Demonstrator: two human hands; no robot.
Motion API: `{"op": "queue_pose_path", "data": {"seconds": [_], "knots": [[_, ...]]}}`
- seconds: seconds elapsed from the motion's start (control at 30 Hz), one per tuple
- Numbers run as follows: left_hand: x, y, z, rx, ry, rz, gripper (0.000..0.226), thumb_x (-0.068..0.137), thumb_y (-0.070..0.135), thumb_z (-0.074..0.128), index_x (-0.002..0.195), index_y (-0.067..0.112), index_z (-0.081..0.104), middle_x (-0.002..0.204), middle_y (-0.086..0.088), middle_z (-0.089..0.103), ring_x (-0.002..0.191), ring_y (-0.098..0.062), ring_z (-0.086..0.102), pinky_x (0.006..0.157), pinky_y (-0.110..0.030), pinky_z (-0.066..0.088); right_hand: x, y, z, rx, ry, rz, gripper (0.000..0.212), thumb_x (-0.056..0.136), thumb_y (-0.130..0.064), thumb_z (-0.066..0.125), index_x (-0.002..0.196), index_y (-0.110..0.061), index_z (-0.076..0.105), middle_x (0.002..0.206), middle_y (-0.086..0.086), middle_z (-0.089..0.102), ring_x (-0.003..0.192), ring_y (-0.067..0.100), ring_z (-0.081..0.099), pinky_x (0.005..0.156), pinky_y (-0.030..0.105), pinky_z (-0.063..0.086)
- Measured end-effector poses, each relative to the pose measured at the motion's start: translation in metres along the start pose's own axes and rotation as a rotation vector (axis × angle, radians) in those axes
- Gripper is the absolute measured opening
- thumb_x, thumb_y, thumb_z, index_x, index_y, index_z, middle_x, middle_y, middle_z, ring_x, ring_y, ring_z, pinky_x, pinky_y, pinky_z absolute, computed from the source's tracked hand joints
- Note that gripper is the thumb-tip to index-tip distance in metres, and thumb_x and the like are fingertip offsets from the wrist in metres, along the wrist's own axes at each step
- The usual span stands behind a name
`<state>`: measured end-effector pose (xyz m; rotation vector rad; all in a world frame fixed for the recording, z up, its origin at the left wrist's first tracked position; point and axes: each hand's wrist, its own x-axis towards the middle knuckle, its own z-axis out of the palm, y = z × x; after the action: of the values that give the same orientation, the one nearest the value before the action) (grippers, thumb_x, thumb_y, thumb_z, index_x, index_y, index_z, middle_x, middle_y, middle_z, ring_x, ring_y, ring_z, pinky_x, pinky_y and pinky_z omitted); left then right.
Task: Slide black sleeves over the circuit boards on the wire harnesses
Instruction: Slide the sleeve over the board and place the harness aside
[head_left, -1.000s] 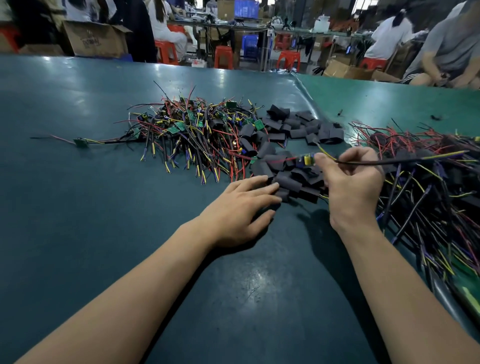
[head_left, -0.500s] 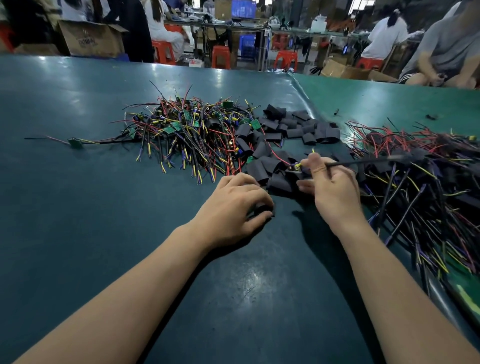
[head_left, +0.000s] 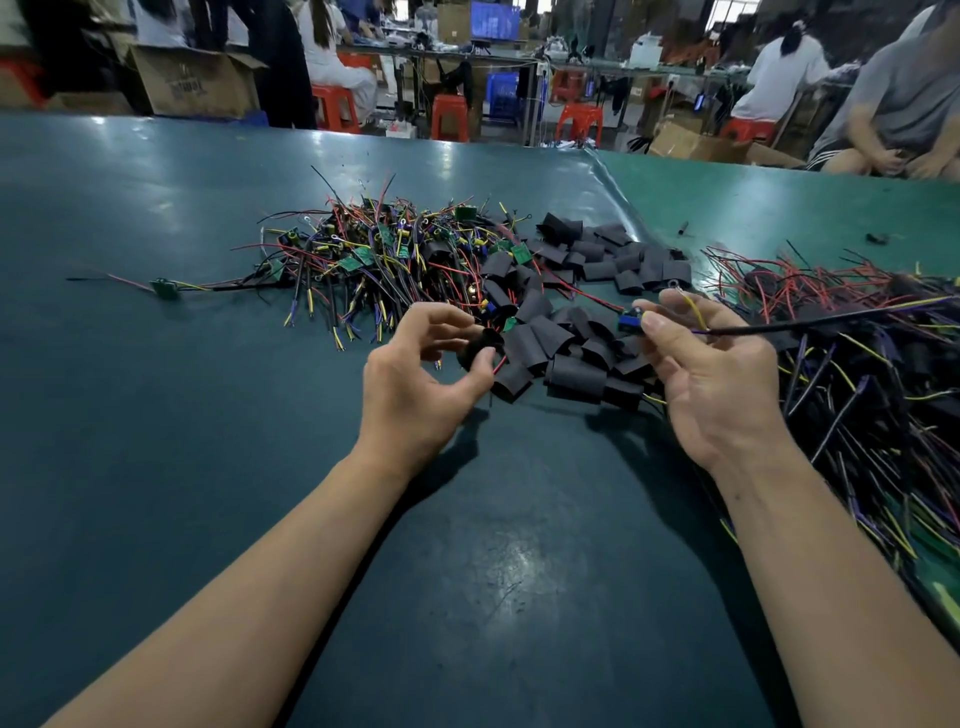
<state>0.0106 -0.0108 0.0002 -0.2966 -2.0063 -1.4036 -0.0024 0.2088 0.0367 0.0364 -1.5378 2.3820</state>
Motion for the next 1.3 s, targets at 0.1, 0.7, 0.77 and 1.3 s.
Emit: {"op": "queue_pose_path", "data": {"seconds": [0.1, 0.7, 0.77, 1.3], "knots": [[-0.0014, -0.0002, 0.0015, -0.015, -0.001, 0.040, 0.032, 0.077, 0.005, 0.078, 0.102, 0.013, 0.060, 0.095, 0.005, 0.071, 0.091, -0.009, 0.069, 0.084, -0.037, 0.056, -0.0027, -0.0015, 0.0001, -0.028, -0.050, 0.052, 0.026, 0.086, 0.013, 0.061, 0.101, -0.008, 0.060, 0.085, 0.009, 0.074, 0.084, 0.022, 0.072, 0.074, 0.030, 0.058], [0.0032, -0.0006, -0.0020, -0.060, 0.110, -0.049, 0.031, 0.078, 0.003, 0.074, 0.102, 0.015, 0.059, 0.098, 0.002, 0.069, 0.093, -0.012, 0.066, 0.081, -0.049, 0.053, -0.0033, -0.0059, -0.0024, -0.120, -0.091, 0.025, 0.030, 0.088, 0.012, 0.058, 0.103, -0.013, 0.063, 0.087, 0.006, 0.074, 0.084, 0.021, 0.070, 0.072, 0.027, 0.057], [0.0022, -0.0008, -0.0016, -0.056, 0.112, -0.037, 0.032, 0.077, 0.007, 0.074, 0.102, 0.018, 0.058, 0.098, 0.005, 0.069, 0.093, -0.012, 0.066, 0.077, -0.049, 0.052, -0.0028, -0.0043, -0.0028, -0.138, -0.080, 0.031, 0.029, 0.088, 0.012, 0.059, 0.104, -0.012, 0.063, 0.087, 0.007, 0.074, 0.083, 0.020, 0.070, 0.072, 0.026, 0.057], [0.0006, -0.0046, -0.0014, 0.012, 0.074, 0.034, 0.033, 0.077, 0.010, 0.076, 0.102, 0.023, 0.059, 0.100, 0.006, 0.070, 0.096, -0.014, 0.065, 0.077, -0.044, 0.050, 0.0017, -0.0060, -0.0080, -0.112, -0.014, 0.102, 0.021, 0.085, 0.008, 0.065, 0.097, -0.009, 0.063, 0.084, 0.008, 0.075, 0.079, 0.020, 0.072, 0.065, 0.026, 0.057]]}}
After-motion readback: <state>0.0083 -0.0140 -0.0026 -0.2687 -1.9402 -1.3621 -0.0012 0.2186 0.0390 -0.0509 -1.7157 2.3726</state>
